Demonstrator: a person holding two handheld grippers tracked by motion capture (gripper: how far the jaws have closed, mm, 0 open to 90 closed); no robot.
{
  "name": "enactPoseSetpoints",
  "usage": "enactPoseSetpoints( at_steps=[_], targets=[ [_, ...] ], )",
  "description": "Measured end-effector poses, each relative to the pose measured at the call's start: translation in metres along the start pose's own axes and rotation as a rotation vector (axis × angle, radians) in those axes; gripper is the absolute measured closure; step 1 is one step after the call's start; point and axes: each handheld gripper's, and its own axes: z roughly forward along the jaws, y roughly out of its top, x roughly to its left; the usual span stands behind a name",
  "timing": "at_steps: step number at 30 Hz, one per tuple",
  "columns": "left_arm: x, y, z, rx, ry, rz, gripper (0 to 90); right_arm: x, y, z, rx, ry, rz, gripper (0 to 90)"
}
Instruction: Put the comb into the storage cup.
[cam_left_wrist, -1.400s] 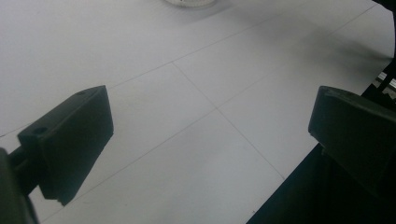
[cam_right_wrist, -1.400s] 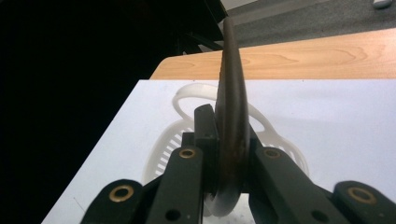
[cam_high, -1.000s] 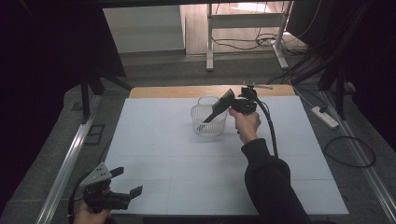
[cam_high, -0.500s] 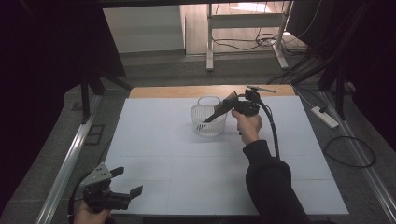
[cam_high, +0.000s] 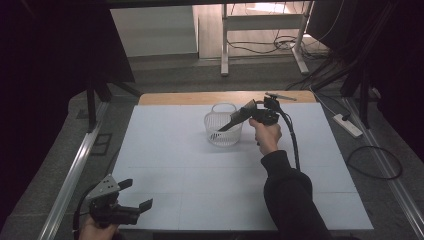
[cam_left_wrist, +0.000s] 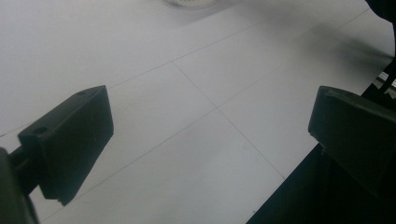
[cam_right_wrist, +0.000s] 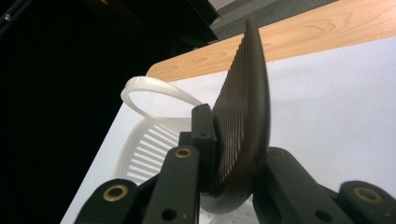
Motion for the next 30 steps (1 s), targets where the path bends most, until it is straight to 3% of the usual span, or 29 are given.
enactPoseSetpoints(
  at_steps=[12,30],
  targets=[
    [0.0002,0.0,0.0,0.0,-0.001,-0.002,1.2,-0.0043,-0.0015,0.0003,-0.002,-0.025,-0.002,80.8],
    [0.0005,-0.0001,-0.0002,-0.001,-0.003,-0.004,1.3,-0.0014,-0.0013,-0.0005,0.006,-0.092,-0.072,71.0]
  ],
)
